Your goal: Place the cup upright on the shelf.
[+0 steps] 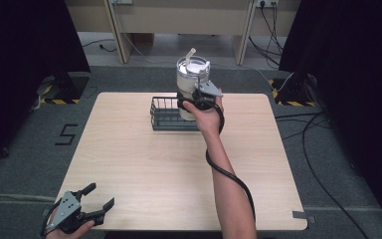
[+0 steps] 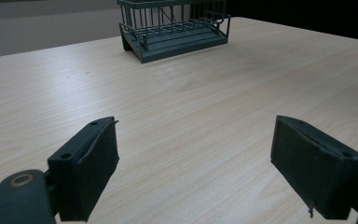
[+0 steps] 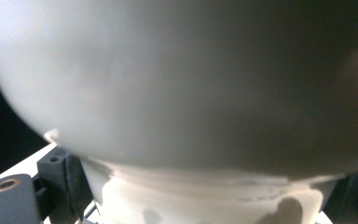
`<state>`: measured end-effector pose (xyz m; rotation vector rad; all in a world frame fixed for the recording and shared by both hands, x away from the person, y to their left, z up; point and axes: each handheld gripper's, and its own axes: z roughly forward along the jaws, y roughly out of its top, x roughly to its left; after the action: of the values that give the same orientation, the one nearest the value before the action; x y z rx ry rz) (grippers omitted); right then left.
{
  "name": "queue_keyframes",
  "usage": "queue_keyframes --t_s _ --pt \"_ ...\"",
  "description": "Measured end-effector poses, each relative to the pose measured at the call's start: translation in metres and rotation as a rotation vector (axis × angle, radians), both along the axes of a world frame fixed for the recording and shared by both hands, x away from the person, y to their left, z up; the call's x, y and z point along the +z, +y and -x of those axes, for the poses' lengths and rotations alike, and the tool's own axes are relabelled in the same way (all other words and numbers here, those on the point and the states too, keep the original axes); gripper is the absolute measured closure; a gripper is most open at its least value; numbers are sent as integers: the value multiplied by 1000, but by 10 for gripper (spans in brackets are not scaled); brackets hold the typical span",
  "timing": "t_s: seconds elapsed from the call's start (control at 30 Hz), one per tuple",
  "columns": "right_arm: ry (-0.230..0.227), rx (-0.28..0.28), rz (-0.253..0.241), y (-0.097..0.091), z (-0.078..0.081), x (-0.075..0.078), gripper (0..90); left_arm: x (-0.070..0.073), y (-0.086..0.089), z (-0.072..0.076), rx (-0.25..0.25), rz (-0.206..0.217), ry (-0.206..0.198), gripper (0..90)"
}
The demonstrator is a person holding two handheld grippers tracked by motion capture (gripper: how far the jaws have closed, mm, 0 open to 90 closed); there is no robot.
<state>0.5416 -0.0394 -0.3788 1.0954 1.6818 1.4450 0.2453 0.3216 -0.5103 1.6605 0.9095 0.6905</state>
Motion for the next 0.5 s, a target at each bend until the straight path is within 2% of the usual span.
queue_keyframes --t_s 0.5 --pt "15 -33 -3 0 -20 5 103 0 1 0 4 -1 2 143"
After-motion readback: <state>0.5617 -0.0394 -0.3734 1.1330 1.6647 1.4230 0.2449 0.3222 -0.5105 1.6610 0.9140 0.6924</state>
